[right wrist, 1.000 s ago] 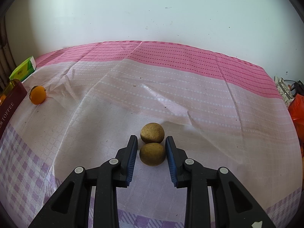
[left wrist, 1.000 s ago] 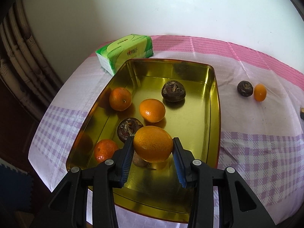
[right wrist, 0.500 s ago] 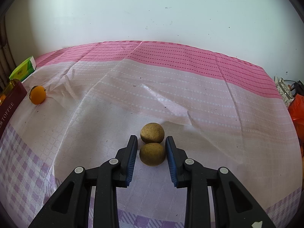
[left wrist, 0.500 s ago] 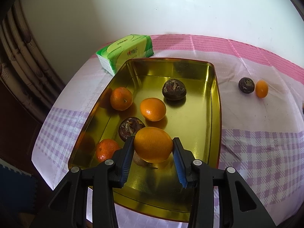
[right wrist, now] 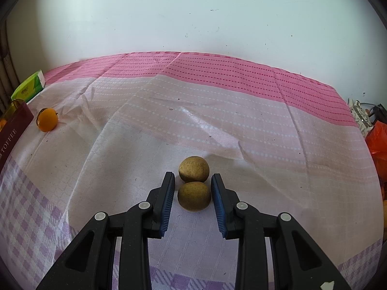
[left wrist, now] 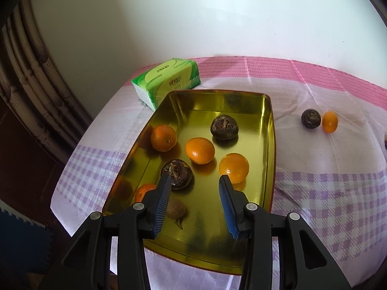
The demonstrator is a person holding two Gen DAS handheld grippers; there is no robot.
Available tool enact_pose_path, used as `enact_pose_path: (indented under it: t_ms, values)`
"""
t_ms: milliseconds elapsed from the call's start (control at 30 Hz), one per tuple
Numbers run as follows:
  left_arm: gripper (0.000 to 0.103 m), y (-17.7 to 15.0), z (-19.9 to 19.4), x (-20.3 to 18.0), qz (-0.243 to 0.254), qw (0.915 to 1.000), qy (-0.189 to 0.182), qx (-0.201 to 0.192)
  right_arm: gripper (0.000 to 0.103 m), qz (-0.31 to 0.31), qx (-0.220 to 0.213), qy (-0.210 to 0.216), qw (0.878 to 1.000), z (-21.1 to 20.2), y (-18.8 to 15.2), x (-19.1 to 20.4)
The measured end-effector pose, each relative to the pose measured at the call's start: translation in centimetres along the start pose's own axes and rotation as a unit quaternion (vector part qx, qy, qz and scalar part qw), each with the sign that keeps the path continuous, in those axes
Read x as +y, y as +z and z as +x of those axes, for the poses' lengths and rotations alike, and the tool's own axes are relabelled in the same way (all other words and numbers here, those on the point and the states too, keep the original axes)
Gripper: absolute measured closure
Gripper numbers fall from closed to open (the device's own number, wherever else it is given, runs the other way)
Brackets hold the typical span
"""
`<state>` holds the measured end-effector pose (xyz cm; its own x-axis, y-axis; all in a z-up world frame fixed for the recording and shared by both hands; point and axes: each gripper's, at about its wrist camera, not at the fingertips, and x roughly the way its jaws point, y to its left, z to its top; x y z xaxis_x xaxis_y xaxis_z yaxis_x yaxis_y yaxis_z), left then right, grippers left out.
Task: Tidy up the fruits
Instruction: 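Withdraw the left tool from the tin while the right tool holds the tan fruits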
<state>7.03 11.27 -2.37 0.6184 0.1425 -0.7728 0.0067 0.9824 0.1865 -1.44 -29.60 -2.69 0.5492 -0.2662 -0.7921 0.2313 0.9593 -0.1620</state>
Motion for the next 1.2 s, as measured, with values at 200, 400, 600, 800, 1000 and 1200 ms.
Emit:
enact_pose_path:
  t_ms: [200,400,600,800,1000,1200]
  values:
    - [0.059,0.3,-1.6,-0.1,-0.005,0.9999,0.004,-0.013,0.074,0.000,0.000,0.000,1.000,0.0,-0.1,0.1]
    - [0.051,0.6,-3.5,0.1,-0.012,0.9997,0.012,-0.018,0.075,0.004,0.008,0.004,1.000,-0.2,0.0,0.2]
    - [0.044,-0.2,-5.7,1.7,-0.048,0.9988,-0.001,-0.010,0.080,0.009,0.013,0.024,1.000,-1.0,-0.7,0.7]
    - [0.043,-1.5,-7.8,2.1,-0.058,0.9981,-0.012,-0.016,0.080,0.028,0.008,0.047,0.998,-2.4,-1.7,1.0]
    - [0.040,-2.7,-8.4,2.3,-0.061,0.9980,-0.008,-0.017,0.080,0.026,-0.001,0.070,0.997,-4.6,-2.2,2.4]
    - [0.039,-3.3,-7.9,4.0,-0.083,0.9963,0.011,-0.016,0.080,0.011,-0.006,0.090,0.996,-6.1,-2.1,5.0]
